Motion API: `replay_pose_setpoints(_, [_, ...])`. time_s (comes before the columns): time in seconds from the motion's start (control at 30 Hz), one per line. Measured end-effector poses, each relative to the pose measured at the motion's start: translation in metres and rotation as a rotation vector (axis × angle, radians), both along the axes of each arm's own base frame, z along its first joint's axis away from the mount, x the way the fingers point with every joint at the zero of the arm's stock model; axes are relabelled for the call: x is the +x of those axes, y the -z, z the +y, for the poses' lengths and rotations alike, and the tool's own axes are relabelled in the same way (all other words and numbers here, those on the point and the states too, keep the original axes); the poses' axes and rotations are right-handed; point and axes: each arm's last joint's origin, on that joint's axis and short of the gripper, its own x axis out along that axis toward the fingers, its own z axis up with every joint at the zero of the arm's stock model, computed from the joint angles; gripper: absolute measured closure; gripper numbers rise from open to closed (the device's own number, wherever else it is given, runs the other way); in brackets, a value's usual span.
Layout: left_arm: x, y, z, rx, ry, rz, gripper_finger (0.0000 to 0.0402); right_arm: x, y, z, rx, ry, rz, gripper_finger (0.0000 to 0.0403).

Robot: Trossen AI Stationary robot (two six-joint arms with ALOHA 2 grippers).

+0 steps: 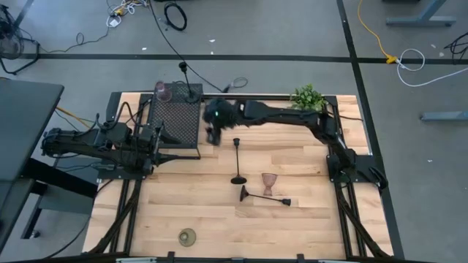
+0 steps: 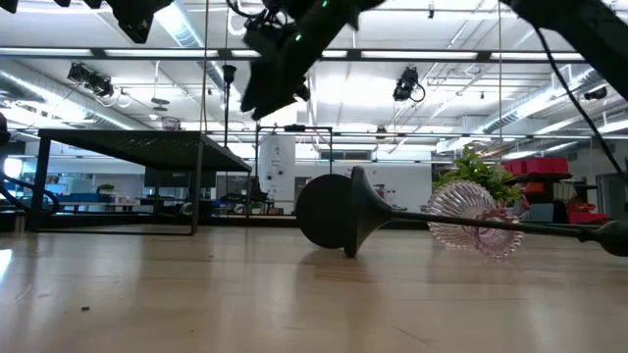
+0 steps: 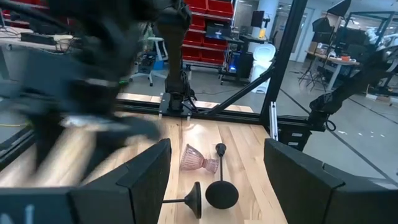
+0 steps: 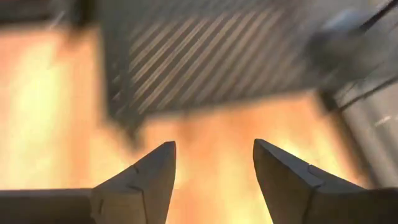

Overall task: Pick & Place candle stick holders
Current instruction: Align the right black candle holder with the other black candle holder on the shelf

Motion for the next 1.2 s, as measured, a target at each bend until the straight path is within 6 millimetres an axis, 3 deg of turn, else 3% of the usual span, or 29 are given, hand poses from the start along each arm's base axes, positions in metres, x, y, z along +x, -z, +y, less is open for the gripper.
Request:
replay_pose_setpoints(0.17, [0.000,0.000,0.000,-0.013,0.000,0.004,0.0143,-0.025,0.009,0.056,0.197,-0.039,0.296,0.0188])
replay_pose_setpoints(0.4, [0.000,0.001,0.000,-0.019,0.007,0.008,0.0143,-0.055,0.032,0.133,0.265,-0.009,0.618,0.0188])
replay_pose_setpoints(0.67, [0.000,0.001,0.000,-0.020,0.007,0.010,0.0143,-0.079,0.055,0.203,0.209,-0.058,0.726,0.0188])
replay_pose_setpoints(0.8, [0.000,0.001,0.000,-0.019,0.008,0.010,0.0143,-0.090,0.073,0.220,0.171,0.003,0.758,0.0188])
replay_pose_setpoints(1.03, [0.000,0.001,0.000,-0.025,0.010,0.010,0.0143,-0.109,0.102,0.229,0.136,0.155,0.829,0.0188])
replay_pose_setpoints(1.2, [0.000,0.001,0.000,-0.026,0.009,0.010,0.0143,-0.125,0.108,0.234,0.100,0.228,0.913,0.0188])
